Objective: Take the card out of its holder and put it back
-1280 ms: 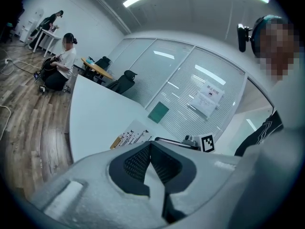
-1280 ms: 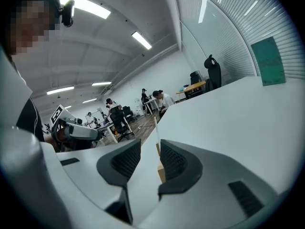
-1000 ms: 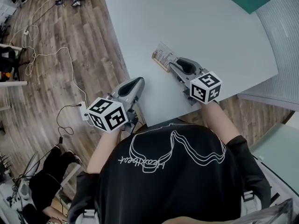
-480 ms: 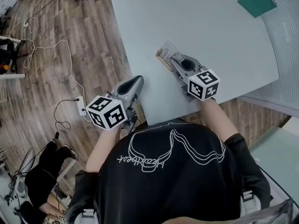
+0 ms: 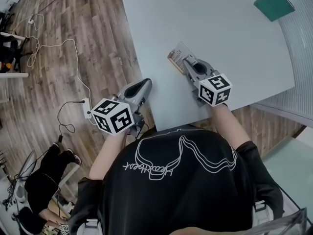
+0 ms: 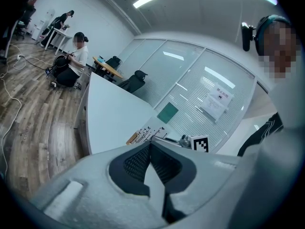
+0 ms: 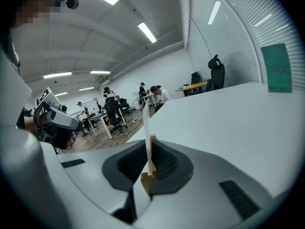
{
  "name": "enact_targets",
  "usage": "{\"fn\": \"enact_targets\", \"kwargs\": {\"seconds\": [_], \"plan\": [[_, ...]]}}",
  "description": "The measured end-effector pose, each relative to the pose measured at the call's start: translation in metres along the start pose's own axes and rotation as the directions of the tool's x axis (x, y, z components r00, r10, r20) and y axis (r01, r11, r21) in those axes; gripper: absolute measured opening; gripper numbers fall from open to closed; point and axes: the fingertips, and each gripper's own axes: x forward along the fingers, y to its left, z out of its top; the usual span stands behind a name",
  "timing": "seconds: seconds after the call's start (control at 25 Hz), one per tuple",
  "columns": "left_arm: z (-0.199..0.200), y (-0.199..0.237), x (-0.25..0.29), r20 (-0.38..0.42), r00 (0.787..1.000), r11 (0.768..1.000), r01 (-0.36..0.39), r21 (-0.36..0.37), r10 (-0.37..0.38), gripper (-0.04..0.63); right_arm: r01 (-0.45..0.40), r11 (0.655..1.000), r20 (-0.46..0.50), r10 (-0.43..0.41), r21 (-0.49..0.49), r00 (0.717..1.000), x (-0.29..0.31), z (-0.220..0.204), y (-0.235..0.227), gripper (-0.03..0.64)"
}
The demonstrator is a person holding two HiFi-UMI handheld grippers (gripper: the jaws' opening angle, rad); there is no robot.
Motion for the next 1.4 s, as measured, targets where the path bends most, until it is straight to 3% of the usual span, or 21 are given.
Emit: {"fn": "enact_targets", "kwargs": {"seconds": [0.88, 1.4], "plan": [[-0.006, -0.011, -0.011, 0.004, 0.999, 0.999, -0.042, 0.027, 0.041, 0.012, -0.012, 0.999, 0.024, 0.013, -0.05, 1.0, -0.009, 0.005, 0.0, 0.021], [-0.003, -0.042, -0.035, 0.07, 0.994, 0.996, -0.082, 0.031, 0.08, 0.012, -0.028, 0.993, 0.06, 0.036, -0.116, 0.998, -0.03, 0.039, 0.01, 0.021]]}}
